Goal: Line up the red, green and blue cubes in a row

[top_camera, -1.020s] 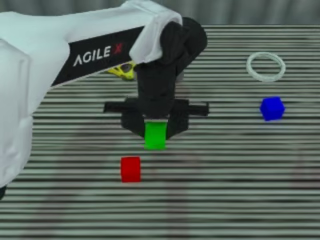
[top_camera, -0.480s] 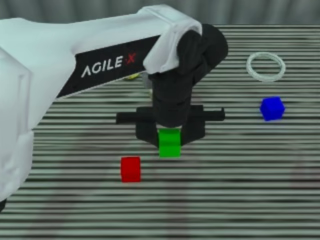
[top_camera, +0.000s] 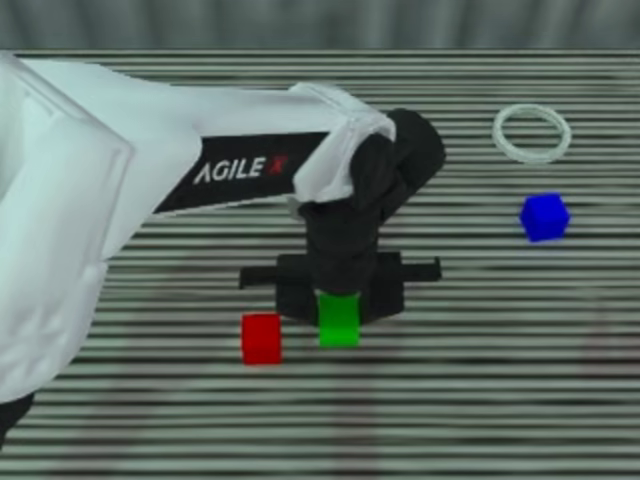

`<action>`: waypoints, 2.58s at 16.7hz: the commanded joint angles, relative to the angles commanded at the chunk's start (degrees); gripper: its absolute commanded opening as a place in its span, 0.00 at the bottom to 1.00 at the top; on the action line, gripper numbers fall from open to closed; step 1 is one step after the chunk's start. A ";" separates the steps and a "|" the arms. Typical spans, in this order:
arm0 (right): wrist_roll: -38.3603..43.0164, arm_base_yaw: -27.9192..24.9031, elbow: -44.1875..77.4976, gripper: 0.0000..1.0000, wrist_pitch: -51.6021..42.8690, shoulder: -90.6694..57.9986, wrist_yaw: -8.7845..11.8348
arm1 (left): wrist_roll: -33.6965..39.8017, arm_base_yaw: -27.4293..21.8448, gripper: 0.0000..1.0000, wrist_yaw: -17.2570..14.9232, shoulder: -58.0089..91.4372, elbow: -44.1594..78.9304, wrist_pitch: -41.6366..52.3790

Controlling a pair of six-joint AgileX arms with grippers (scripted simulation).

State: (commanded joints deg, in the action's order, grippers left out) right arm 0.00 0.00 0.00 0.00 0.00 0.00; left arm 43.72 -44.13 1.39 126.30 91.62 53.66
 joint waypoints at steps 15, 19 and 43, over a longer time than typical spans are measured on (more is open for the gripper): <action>0.00 0.00 0.00 1.00 0.00 0.00 0.00 | 0.06 -0.04 0.75 0.04 0.56 -1.19 -1.46; 0.00 0.00 0.00 1.00 0.00 0.00 0.00 | 0.06 -0.04 1.00 0.04 0.56 -1.19 -1.46; 0.01 -0.25 1.73 1.00 -1.23 -1.73 0.06 | 0.42 1.43 1.00 0.14 -5.58 5.99 11.04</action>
State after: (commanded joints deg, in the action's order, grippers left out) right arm 0.01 -0.25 1.73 -1.23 -1.73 0.06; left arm 44.14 -42.70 1.54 120.72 97.62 64.70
